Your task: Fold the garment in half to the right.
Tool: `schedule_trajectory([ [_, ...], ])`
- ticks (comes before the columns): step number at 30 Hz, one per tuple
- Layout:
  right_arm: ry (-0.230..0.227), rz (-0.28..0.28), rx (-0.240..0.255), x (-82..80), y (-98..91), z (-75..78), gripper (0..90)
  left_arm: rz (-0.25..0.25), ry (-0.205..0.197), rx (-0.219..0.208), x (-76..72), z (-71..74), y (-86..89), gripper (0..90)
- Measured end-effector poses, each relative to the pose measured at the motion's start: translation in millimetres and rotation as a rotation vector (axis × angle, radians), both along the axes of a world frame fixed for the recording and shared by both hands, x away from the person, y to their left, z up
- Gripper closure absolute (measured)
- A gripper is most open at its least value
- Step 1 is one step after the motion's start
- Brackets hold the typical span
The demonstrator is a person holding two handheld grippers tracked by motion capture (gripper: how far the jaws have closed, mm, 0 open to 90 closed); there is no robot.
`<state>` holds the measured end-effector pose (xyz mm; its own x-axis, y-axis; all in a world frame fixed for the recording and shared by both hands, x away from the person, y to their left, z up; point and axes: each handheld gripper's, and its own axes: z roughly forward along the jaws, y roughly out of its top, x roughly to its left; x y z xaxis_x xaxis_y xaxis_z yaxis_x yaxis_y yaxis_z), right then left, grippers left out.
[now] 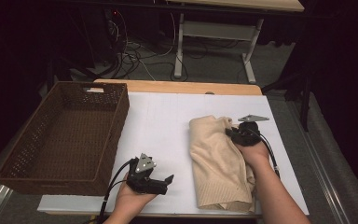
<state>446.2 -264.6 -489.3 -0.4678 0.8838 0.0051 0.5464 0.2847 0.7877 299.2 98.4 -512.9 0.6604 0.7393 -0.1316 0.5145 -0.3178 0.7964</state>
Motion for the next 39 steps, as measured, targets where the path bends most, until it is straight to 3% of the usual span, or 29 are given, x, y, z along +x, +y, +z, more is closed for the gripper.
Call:
schedule_trajectory([
  [2, -0.047, -0.016, 0.013, -5.4, -6.3, 8.8, 79.0, -0.002, 0.001, 0.001, 0.1, -0.3, -1.0, 0.0],
  [8, -0.117, -0.073, 0.029, -18.8, -31.0, 32.1, 81.3, -0.007, -0.001, 0.003, -0.3, 0.2, -3.0, 0.0],
  [12, -0.104, -0.119, 0.006, -21.3, -49.7, 29.6, 83.3, -0.008, -0.002, 0.003, -0.5, 1.1, -3.2, 0.0],
  [16, -0.053, -0.161, -0.004, -18.6, -64.5, 11.7, 83.2, -0.009, -0.001, 0.003, -0.1, 1.4, -3.5, 0.0],
  [18, -0.033, -0.161, 0.002, -17.1, -65.5, 3.7, 79.1, -0.010, 0.000, 0.005, 0.0, 1.4, -3.5, 0.0],
  [19, -0.033, -0.162, 0.009, -17.3, -65.0, 3.5, 71.8, -0.010, 0.000, 0.005, 0.1, 1.4, -3.5, 0.0],
  [22, -0.065, -0.153, 0.014, -23.8, -64.0, 13.2, 59.2, -0.010, 0.002, 0.007, 0.3, 1.2, -3.7, 0.0],
  [24, -0.089, -0.138, 0.012, -33.5, -64.1, 22.3, 57.4, -0.011, 0.002, 0.011, 0.7, 0.5, -4.8, 0.0],
  [26, -0.107, -0.115, 0.017, -46.0, -64.1, 29.6, 59.9, -0.013, 0.003, 0.014, 0.4, 0.1, -6.2, 0.0],
  [29, -0.138, -0.034, 0.027, -73.4, -58.8, 38.8, 71.5, -0.024, 0.004, 0.021, 0.1, -1.0, -10.8, 0.0],
  [30, -0.134, 0.002, 0.016, -84.9, -53.9, 38.8, 76.4, -0.033, 0.007, 0.026, 0.9, -1.0, -12.3, 0.0],
  [32, -0.128, 0.030, 0.003, -92.5, -50.8, 35.9, 79.6, -0.039, 0.011, 0.020, 2.4, -0.6, -14.5, 0.0],
  [34, -0.091, 0.054, -0.014, -103.6, -49.1, 24.3, 84.9, -0.070, 0.016, -0.009, 6.7, 2.4, -20.3, 4.7],
  [37, -0.055, 0.051, -0.032, -113.8, -55.1, 4.4, 89.3, -0.117, -0.008, -0.052, 13.1, 7.9, -32.0, 22.4],
  [39, -0.052, 0.032, 0.014, -117.1, -63.1, -4.7, 90.0, -0.153, -0.012, -0.083, 17.0, 10.5, -44.4, 38.4],
])
